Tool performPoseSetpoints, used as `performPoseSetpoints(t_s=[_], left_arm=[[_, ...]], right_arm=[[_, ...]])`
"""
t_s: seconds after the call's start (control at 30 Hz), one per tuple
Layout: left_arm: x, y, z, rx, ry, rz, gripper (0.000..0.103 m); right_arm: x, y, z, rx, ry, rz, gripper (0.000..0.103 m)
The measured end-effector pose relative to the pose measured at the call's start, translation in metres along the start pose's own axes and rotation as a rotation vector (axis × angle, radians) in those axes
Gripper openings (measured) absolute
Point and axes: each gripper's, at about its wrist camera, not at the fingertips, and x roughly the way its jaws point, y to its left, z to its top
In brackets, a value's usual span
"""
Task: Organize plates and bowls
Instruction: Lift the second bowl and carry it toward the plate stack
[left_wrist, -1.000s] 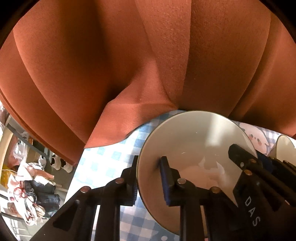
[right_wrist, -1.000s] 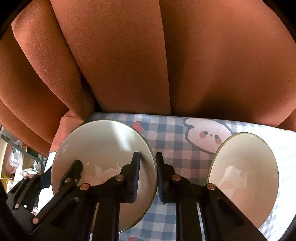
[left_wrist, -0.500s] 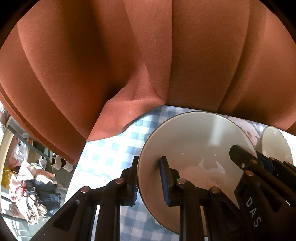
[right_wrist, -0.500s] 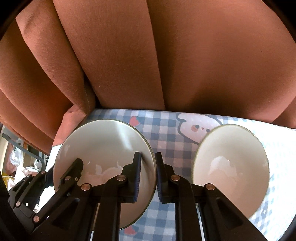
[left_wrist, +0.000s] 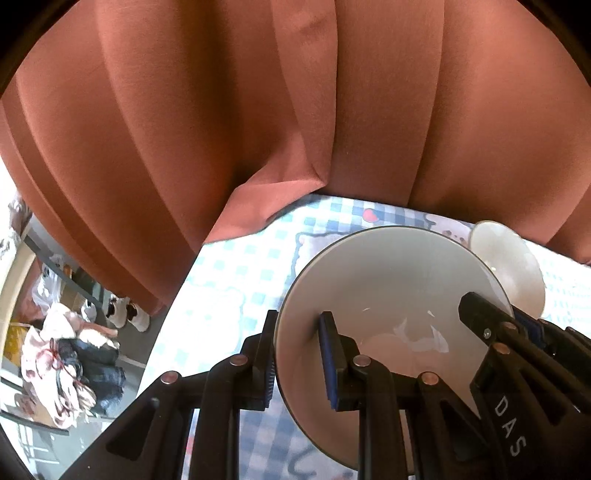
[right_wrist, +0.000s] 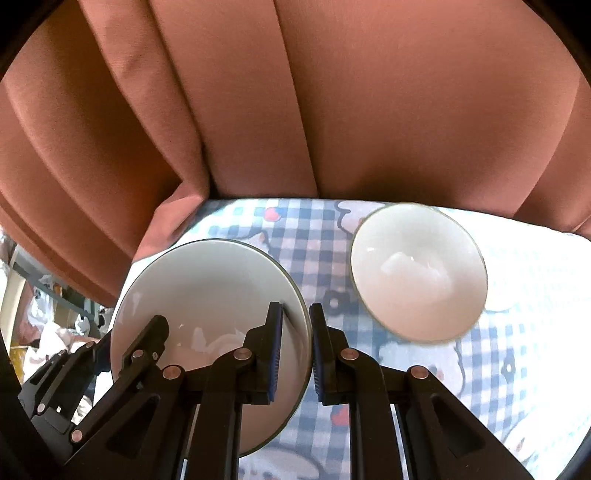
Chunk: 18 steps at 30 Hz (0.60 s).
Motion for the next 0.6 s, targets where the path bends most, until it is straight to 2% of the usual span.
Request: performPoseSetpoints(t_s=[0.4, 0.6], left_arm=[[-0.068, 0.003, -0.033, 0.033, -0.059, -0.057, 0.019], [-0.089, -0.003, -0.054, 0.067, -0.067, -0.094, 0.019]], right_arm=[[-0.084, -0.001, -0.044, 0.036, -0.062, -0.045, 0.018], [-0.114, -0.008, -0.071, 0.076, -0.079, -0.077, 0.018]])
